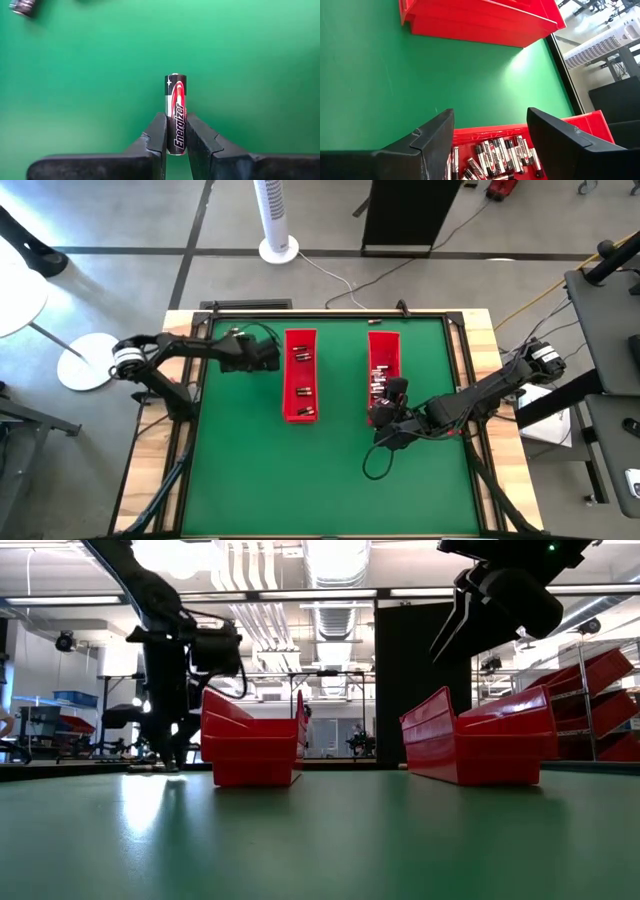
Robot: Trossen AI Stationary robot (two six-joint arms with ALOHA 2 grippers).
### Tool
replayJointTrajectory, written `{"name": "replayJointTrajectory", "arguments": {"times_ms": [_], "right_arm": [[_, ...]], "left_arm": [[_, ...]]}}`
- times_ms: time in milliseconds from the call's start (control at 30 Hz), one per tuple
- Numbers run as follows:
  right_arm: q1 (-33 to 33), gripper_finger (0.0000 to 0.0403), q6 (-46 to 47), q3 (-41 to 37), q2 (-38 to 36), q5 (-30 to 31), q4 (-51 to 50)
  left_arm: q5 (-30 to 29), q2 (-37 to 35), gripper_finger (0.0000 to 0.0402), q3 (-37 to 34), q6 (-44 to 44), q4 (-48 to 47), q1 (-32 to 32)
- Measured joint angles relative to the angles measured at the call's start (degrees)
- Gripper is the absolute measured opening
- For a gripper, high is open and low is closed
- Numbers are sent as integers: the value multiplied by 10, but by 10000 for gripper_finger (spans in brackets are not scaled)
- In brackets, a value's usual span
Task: Sort batteries
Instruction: Put the silver battery into the right red bin
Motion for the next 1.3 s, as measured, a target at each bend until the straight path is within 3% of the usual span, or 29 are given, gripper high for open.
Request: {"name": "replayJointTrajectory", "arguments": {"times_ms": [267,767,900,1100,1300], "right_arm": [[0,238,6,0,0,0,2],[0,254,-12,0,3,1,71],[-3,256,-35,0,20,0,118],[-15,249,-85,0,74,-14,201],[-25,249,-116,10,111,-22,229]], "left_arm": [[-13,-1,29,-6,-51,-12,-167],[-18,-1,29,-10,-296,-81,-524],[-50,-1,29,-10,-350,-81,-600],[-107,0,29,-10,-347,-73,-692],[-85,18,29,-7,-305,-66,-732]]}}
